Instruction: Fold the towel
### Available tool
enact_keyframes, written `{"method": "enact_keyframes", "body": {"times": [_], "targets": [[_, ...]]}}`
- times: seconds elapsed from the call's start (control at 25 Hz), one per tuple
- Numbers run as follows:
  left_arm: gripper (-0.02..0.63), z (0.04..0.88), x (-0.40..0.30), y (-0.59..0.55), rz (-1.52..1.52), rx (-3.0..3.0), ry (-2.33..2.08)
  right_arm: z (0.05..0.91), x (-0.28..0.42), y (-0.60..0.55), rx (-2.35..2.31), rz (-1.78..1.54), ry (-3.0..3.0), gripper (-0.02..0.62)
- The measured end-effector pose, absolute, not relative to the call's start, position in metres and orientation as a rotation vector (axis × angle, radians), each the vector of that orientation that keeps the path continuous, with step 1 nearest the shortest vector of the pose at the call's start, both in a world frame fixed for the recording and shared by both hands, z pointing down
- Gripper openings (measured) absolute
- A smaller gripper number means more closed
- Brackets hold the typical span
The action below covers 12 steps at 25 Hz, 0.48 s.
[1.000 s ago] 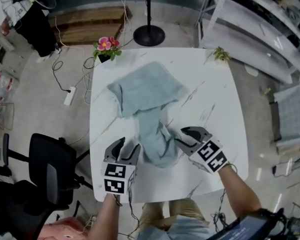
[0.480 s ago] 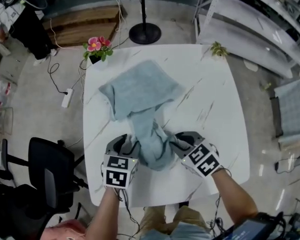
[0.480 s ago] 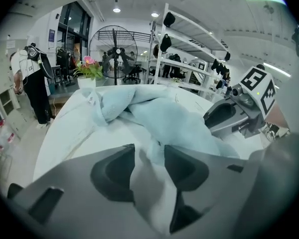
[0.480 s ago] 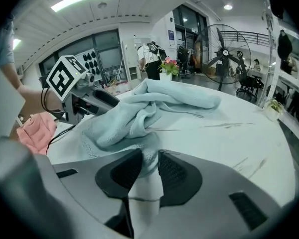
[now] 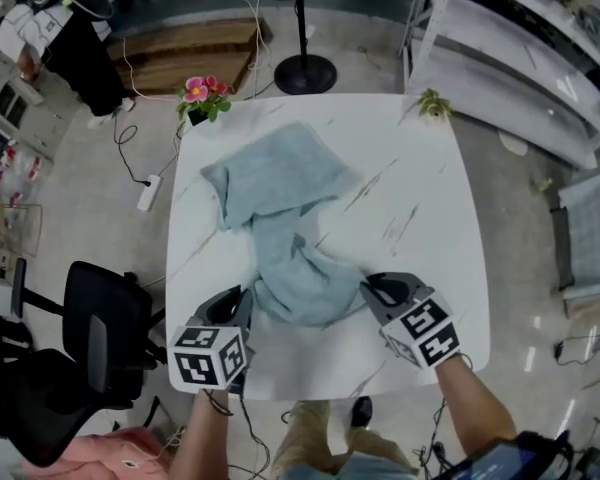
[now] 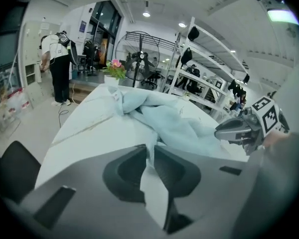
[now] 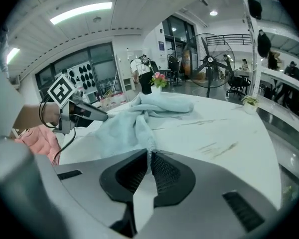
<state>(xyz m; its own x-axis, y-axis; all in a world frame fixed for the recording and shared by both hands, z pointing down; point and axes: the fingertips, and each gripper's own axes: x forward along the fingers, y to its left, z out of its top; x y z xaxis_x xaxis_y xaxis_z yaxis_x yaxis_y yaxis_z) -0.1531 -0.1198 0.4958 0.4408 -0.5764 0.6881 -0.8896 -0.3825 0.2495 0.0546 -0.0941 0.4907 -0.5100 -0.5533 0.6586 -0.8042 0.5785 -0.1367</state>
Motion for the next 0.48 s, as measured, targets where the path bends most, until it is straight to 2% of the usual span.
{"method": "enact_keyframes", "body": {"times": [0.48], "targets": [[0.051,0.445,-0.171,0.023,0.234,1.884,-1.365,0.46,0.098,0.033,1.178,0.675,-2.334,0.043]]}}
